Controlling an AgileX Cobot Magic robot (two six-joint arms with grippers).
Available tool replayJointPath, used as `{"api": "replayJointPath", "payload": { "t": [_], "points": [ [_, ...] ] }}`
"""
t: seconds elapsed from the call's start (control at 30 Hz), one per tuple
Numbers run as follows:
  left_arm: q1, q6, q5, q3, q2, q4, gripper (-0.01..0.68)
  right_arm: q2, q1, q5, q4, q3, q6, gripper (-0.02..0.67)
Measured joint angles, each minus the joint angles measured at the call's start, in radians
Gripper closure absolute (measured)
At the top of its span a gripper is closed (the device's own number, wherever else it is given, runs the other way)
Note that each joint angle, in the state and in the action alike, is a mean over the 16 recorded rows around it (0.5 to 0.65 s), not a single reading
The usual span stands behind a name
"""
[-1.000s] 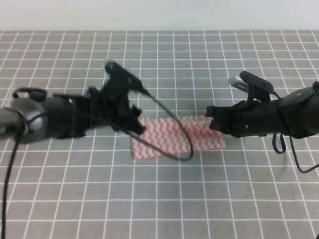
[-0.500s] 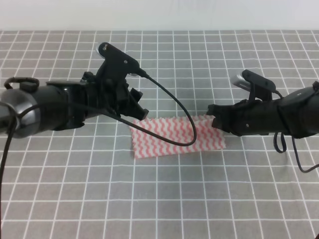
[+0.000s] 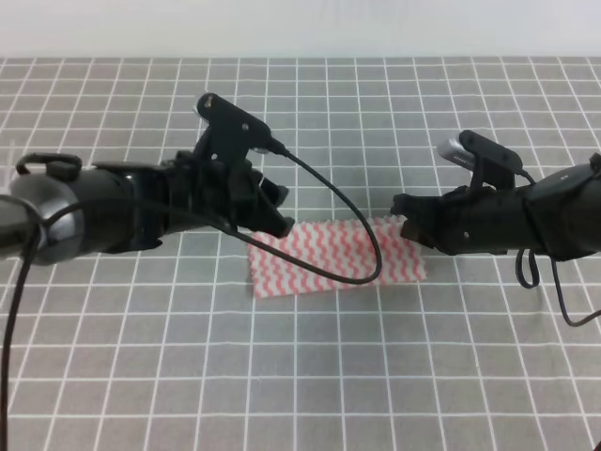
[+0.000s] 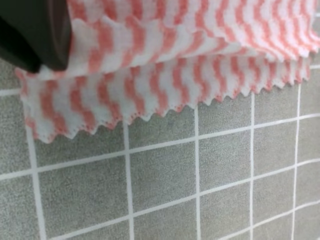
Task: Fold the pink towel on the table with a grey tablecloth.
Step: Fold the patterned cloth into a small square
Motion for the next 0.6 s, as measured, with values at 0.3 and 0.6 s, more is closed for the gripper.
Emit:
{"api": "replayJointPath", "payload": {
  "t": [0.3,0.6],
  "points": [
    [0.0,-0.011,0.098,0.008,0.063,0.002,0.482,-0.008,-0.001,-0.003,0.013,0.001,-0.001,0.664],
    [0.0,-0.013,0.15,0.008,0.108,0.003,0.539,-0.005,-0.001,0.0,0.023,0.0,-0.001,0.654]
  ]
}}
